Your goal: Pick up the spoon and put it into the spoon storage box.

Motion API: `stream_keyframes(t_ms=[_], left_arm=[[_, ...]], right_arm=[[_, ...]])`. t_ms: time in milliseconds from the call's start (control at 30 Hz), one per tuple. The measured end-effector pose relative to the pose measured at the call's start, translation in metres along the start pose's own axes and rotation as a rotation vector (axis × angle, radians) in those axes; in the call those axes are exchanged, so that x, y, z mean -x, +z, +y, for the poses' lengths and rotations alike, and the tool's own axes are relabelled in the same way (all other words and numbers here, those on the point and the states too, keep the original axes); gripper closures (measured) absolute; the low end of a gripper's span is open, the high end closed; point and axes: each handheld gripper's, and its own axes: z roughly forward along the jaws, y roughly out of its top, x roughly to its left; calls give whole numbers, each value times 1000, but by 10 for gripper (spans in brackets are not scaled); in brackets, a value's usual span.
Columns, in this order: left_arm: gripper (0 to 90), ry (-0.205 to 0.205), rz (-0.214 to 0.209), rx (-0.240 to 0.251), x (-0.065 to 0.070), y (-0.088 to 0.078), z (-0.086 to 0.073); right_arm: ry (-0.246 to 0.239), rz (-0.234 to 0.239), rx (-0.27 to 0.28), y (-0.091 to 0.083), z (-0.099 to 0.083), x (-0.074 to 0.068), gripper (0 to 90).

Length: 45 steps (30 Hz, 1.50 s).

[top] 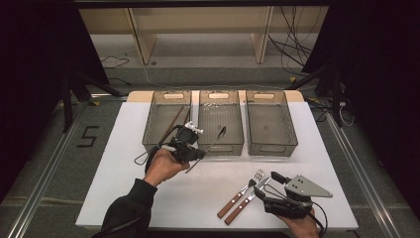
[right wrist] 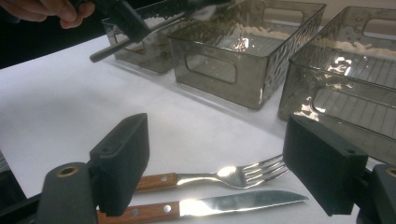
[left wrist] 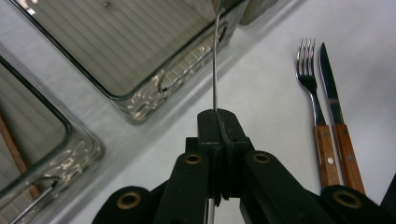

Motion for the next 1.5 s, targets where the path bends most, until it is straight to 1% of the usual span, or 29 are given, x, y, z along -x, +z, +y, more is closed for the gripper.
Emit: stream_keyframes(t_ms=[100, 300, 400, 667, 767, 867, 967, 1100, 1233, 1300, 1500], left_arm=[[892, -10, -4, 20, -3, -1, 5], [892, -13, -2, 50, -12, -5, 20], [892, -32, -10, 64, -17, -6, 28], [892, -50, 3, 76, -27, 1, 49], [892, -61, 9, 97, -29, 2, 56], [892, -69, 8, 104, -32, 5, 62], [891, -85, 0, 111, -36, 8, 67], [891, -98, 5, 128, -39, 13, 74], [891, -107, 11, 129, -44, 19, 77], [891, -121, 9, 135, -46, 23, 79], [890, -119, 23, 123, -49, 31, 82]], right_arm=[[2, 1, 0, 0, 0, 0, 235], [0, 1, 0, 0, 0, 0, 235], [0, 2, -1, 0, 0, 0, 236], [3, 3, 1, 0, 0, 0, 236], [4, 2, 1, 0, 0, 1, 236], [5, 4, 1, 0, 0, 1, 236], [4, 5, 2, 1, 0, 1, 236], [5, 7, 0, 0, 0, 1, 235], [3, 7, 0, 0, 0, 0, 236], [4, 8, 2, 0, 0, 0, 236], [5, 8, 2, 0, 0, 1, 236]])
